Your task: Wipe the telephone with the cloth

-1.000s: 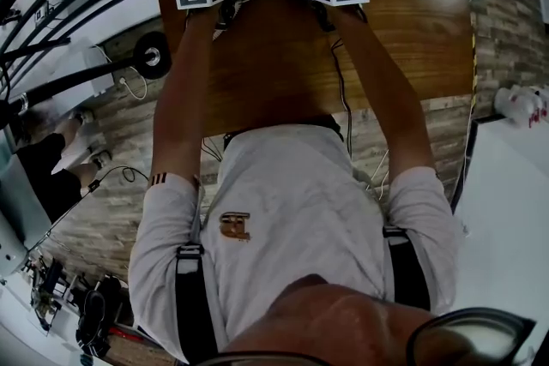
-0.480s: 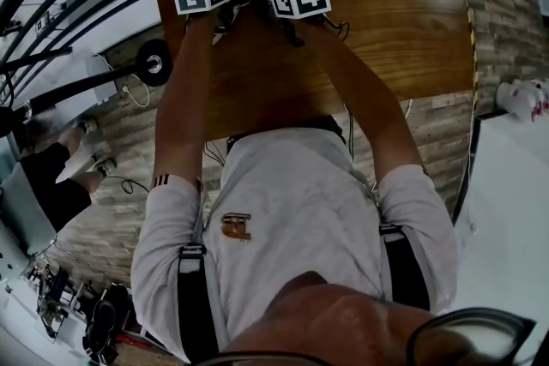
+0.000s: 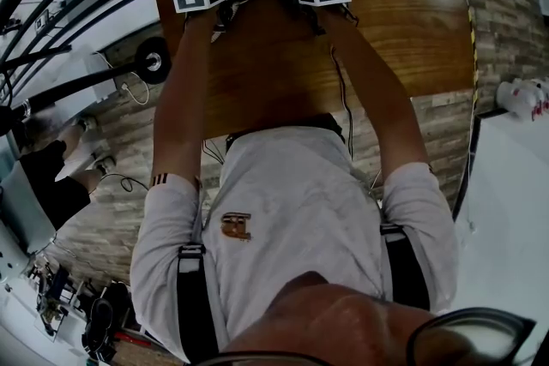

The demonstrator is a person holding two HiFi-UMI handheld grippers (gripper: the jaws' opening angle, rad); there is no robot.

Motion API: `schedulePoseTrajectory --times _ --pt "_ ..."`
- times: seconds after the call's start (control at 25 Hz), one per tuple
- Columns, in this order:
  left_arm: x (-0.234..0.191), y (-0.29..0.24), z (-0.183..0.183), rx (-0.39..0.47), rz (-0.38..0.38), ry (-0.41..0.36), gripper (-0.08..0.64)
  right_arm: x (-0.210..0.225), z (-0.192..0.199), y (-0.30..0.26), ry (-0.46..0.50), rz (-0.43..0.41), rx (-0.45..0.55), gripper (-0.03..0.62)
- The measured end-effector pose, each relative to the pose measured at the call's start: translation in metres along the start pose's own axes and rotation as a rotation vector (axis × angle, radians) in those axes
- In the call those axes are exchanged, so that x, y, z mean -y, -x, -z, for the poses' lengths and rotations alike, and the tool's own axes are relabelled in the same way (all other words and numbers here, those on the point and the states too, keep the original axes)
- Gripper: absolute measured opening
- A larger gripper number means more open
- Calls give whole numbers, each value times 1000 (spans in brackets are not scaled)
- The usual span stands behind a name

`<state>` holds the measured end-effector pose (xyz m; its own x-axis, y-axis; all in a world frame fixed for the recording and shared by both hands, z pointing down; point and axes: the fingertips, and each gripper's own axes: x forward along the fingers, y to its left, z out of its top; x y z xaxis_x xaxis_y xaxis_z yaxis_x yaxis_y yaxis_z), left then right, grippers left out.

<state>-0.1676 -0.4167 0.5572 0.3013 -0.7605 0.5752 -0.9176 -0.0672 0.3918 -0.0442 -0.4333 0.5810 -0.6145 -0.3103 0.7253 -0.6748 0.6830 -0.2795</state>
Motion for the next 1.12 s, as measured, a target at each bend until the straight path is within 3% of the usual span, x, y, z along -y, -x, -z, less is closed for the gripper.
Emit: schedulePoseTrajectory --times 0.32,0.64,0.84,1.12 --pt "1 3 0 7 -14 -3 230 39 4 21 -13 63 7 78" --pt "12 14 -4 31 -17 -36 225 25 -12 44 -9 6 70 78" --pt "35 36 -24 122 10 -96 176 2 -36 66 34 -67 182 78" --pt "86 86 -52 319 102 -183 61 -39 -58 105 146 -148 345 78"
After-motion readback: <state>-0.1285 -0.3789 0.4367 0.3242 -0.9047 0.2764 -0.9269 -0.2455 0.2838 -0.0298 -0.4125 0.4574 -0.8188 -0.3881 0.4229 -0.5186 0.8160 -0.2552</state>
